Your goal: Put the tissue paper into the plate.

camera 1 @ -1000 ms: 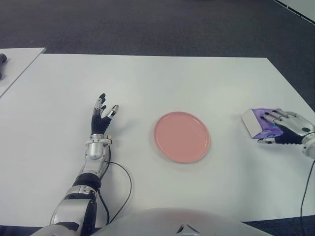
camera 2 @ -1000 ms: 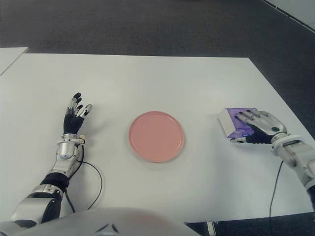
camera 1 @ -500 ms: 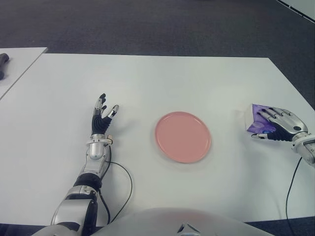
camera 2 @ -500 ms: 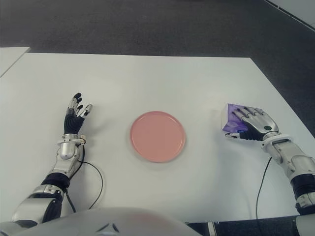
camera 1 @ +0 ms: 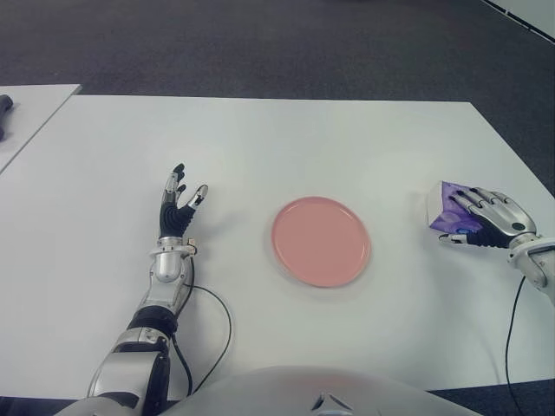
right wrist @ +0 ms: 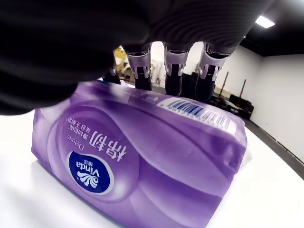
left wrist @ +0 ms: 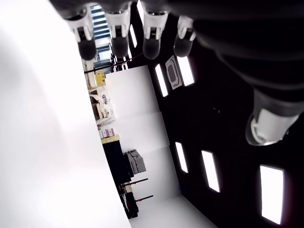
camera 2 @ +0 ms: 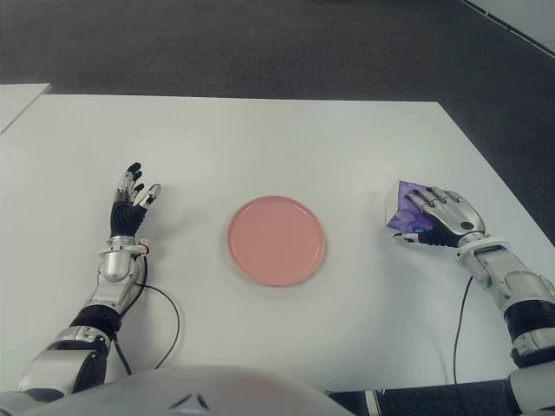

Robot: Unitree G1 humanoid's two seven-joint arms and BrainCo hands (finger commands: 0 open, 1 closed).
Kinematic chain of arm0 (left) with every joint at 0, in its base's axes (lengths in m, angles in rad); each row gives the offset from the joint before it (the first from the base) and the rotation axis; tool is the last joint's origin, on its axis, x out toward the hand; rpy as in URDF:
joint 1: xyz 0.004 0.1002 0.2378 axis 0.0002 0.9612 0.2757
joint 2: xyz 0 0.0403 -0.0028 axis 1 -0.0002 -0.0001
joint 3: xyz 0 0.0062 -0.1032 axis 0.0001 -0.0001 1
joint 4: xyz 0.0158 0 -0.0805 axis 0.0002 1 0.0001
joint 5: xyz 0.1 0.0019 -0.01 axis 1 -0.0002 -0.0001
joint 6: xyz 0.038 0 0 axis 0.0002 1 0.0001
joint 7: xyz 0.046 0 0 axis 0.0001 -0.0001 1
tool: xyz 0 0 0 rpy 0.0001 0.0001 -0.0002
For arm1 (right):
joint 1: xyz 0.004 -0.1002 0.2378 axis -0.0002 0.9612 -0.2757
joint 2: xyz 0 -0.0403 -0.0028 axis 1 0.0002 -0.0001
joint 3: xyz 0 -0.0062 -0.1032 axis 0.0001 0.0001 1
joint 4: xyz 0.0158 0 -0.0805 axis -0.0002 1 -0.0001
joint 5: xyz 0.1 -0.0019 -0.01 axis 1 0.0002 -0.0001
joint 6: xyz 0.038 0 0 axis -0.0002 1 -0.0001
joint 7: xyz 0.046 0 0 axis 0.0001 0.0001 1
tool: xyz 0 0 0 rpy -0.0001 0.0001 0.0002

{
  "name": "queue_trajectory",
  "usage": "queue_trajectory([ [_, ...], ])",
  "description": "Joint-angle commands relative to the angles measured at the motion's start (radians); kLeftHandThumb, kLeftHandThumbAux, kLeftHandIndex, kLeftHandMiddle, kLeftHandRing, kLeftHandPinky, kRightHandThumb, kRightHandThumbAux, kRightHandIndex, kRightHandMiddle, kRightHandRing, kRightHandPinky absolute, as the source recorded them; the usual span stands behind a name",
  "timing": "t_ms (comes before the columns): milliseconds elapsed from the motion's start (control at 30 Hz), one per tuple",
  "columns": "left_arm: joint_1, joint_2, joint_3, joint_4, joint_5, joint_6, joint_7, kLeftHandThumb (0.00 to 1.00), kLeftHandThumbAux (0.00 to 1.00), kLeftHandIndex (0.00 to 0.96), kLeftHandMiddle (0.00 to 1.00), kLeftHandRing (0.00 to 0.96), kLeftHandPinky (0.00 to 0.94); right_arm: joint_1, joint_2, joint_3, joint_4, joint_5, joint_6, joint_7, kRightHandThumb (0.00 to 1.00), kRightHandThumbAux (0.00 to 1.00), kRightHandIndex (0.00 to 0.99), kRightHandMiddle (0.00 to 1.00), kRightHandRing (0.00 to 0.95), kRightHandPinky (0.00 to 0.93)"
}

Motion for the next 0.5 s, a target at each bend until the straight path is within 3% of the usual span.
queue_trajectory([
  [33, 0.041, -0.01, -0.005, 0.029, 0.009, 0.003, -0.006, 0.0, 0.481, 0.0, 0.0, 0.0, 0.0, -0.02, 0.045, 0.042, 0.052, 0.003, -0.02, 0.041, 0.546, 0.203, 0.0, 0.0, 0.0, 0.0],
  [500, 0.064, -0.006, -0.009, -0.007, 0.021, 0.021, 0.004, 0.0, 0.461, 0.0, 0.0, 0.0, 0.0, -0.07, 0.099, 0.078, 0.14, 0.065, -0.054, 0.093, 0.554, 0.243, 0.0, 0.0, 0.0, 0.0],
])
